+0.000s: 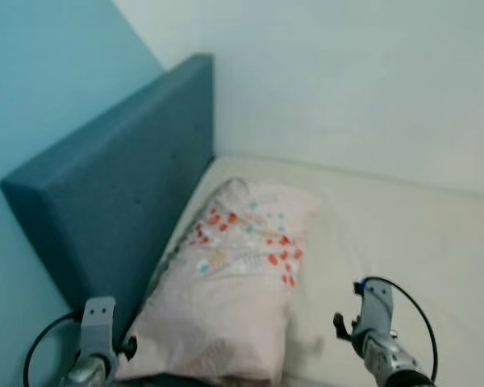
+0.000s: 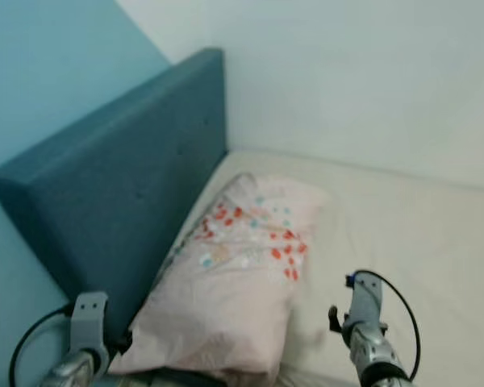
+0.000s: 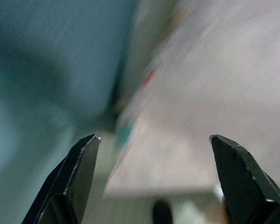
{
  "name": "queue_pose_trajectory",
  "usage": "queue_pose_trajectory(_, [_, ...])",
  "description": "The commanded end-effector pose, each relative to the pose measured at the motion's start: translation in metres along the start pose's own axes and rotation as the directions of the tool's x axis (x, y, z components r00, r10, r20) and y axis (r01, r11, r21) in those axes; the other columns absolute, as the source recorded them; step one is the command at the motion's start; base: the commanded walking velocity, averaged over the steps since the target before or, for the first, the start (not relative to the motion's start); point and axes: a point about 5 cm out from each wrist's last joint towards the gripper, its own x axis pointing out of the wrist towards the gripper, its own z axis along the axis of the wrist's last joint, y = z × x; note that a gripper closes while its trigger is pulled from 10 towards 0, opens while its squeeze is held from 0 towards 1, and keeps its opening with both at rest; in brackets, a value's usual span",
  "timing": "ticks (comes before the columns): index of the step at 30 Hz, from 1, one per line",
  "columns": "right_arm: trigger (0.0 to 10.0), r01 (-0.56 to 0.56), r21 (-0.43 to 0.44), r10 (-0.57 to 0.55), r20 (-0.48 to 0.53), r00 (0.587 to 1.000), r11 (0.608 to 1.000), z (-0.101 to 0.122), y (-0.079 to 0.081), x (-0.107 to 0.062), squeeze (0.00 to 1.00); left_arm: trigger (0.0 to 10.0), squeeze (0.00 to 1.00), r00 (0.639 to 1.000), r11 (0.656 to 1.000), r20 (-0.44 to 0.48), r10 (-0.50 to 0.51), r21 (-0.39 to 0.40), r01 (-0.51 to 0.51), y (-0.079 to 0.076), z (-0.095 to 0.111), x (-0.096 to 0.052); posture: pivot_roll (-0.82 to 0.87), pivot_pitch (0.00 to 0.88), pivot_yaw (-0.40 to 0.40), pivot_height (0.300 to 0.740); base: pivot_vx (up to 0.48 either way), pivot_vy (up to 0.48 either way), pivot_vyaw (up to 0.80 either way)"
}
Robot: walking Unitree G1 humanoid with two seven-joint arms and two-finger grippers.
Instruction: Clean up the room
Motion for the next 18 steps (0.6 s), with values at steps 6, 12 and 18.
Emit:
queue_pose_trajectory(6, [10.0,0.041,0.022,-0.042,0.024,0.999,0.999,0.003,-0.01,-0.001,0.0,10.0,0.0,0.949,0.96,0.15,-0.277,-0.009,0.281,-0.04,0.035,0.008,0.02,0.004,-0.034,0.725,0.0,0.0,-0.78])
queue_pose_trajectory(12, [10.0,0.055,0.023,-0.056,0.023,0.998,0.998,0.003,-0.012,-0.001,0.0,10.0,0.0,0.925,0.948,0.21,-0.318,0.043,0.316,-0.053,0.058,0.011,0.02,0.004,-0.033,0.725,0.0,0.0,-0.77])
queue_pose_trajectory(18, [10.0,0.038,0.014,-0.039,0.034,0.999,0.999,0.004,-0.007,0.0,0.0,10.0,0.0,0.973,0.998,0.225,-0.058,0.024,0.054,-0.034,0.074,0.017,0.02,0.004,-0.029,0.725,0.0,0.0,-0.77])
